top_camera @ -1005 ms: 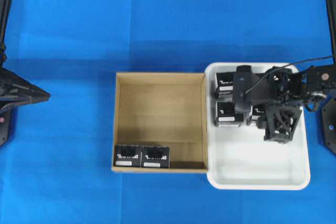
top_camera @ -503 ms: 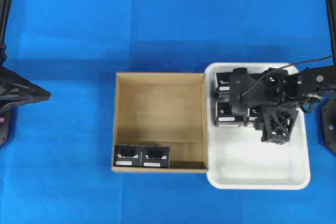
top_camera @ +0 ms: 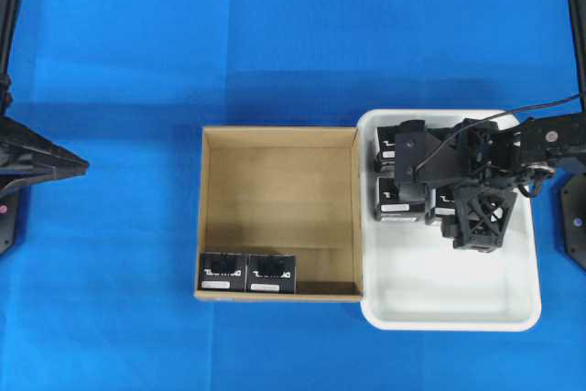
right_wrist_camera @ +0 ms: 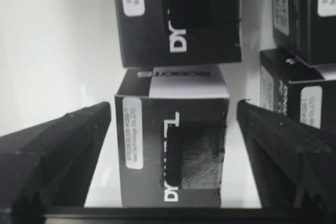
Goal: Pick the box from inside the cardboard box.
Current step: 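Lower the servo box into the tray beside the others and open the gripper, then raise the open right gripper away from the placed box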
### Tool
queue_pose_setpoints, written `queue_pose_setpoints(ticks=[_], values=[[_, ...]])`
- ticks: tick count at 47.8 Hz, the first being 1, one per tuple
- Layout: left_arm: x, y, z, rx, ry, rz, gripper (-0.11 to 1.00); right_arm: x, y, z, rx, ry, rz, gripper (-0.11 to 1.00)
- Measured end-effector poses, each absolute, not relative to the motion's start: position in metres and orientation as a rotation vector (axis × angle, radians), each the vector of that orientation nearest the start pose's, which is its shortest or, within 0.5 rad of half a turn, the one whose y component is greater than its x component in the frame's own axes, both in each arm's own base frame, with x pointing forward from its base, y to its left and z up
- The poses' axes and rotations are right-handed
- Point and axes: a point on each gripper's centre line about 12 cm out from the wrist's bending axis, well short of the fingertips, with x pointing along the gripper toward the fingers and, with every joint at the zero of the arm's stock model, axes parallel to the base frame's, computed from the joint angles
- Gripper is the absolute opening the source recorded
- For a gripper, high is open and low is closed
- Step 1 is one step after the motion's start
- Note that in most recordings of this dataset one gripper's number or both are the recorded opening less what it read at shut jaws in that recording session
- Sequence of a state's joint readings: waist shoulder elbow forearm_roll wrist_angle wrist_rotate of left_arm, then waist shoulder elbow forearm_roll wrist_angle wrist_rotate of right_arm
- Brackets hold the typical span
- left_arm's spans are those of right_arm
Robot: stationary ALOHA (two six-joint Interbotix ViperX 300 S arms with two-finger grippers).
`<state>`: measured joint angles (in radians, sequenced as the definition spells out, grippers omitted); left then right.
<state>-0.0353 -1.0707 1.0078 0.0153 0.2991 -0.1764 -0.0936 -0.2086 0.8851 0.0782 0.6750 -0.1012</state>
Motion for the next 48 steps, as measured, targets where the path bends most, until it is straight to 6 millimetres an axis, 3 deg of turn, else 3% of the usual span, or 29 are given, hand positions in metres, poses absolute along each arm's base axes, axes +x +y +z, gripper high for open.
queue_pose_setpoints(ticks=[15, 33, 48], values=[[0.18, -0.006, 0.314, -0.159, 0.24, -0.012, -0.06, 0.256, -0.018, 0.14, 0.067, 1.342, -0.012, 0.97], [0.18, -0.006, 0.314, -0.161, 0.238, -0.012, -0.06, 0.254, -0.019, 0.215, 0.081, 1.168, -0.031, 0.97], [0.18, -0.006, 0.314, -0.16, 0.24, -0.014, -0.06, 0.24, -0.018, 0.255, 0.123, 1.008, -0.065, 0.97]])
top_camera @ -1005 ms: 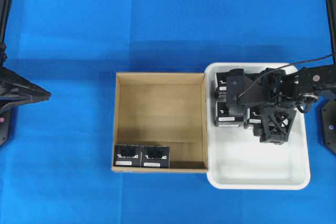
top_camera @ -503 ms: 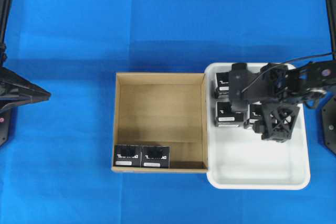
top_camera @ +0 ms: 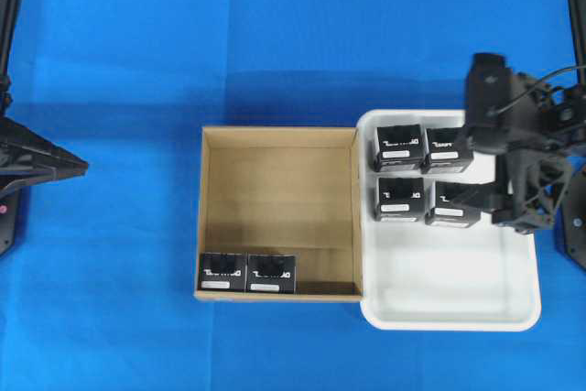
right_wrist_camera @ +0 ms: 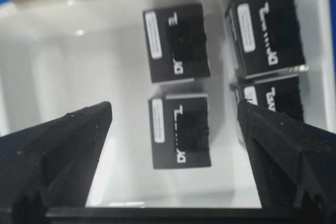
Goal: Pick the box from inside the cardboard box.
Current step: 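Raise the open right gripper away from the placed box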
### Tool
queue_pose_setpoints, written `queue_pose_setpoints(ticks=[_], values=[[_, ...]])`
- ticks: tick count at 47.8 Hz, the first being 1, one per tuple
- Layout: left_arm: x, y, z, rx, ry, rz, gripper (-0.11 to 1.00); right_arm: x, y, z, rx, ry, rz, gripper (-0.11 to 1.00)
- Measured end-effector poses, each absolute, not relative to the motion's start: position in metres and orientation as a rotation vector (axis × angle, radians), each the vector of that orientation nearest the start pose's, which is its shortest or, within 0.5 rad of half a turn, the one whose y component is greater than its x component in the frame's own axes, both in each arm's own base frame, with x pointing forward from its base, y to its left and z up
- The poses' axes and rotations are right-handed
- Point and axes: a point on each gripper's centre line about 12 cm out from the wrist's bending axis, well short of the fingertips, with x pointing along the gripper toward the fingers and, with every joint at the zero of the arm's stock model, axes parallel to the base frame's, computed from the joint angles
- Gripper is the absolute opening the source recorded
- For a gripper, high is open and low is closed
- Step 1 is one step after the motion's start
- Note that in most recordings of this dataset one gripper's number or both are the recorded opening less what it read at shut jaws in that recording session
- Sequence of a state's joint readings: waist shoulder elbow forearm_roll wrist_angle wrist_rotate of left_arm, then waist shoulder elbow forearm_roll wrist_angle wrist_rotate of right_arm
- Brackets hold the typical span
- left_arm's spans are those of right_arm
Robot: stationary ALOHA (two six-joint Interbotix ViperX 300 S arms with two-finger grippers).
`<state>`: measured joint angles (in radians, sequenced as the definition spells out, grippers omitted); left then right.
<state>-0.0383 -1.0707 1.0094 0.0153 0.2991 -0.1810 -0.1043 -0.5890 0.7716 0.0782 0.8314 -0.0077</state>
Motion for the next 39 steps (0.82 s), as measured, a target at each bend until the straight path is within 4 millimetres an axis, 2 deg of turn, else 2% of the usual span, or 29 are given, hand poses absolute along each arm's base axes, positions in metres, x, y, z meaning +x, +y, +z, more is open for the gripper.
queue_pose_setpoints(ticks=[19, 39], values=[[0.18, -0.006, 0.314, -0.16, 0.24, -0.014, -0.06, 0.222, -0.017, 0.277, 0.164, 0.872, -0.089, 0.97], [0.179, -0.007, 0.313, -0.148, 0.243, -0.017, -0.06, 0.224, -0.018, 0.298, 0.213, 0.617, -0.113, 0.97]])
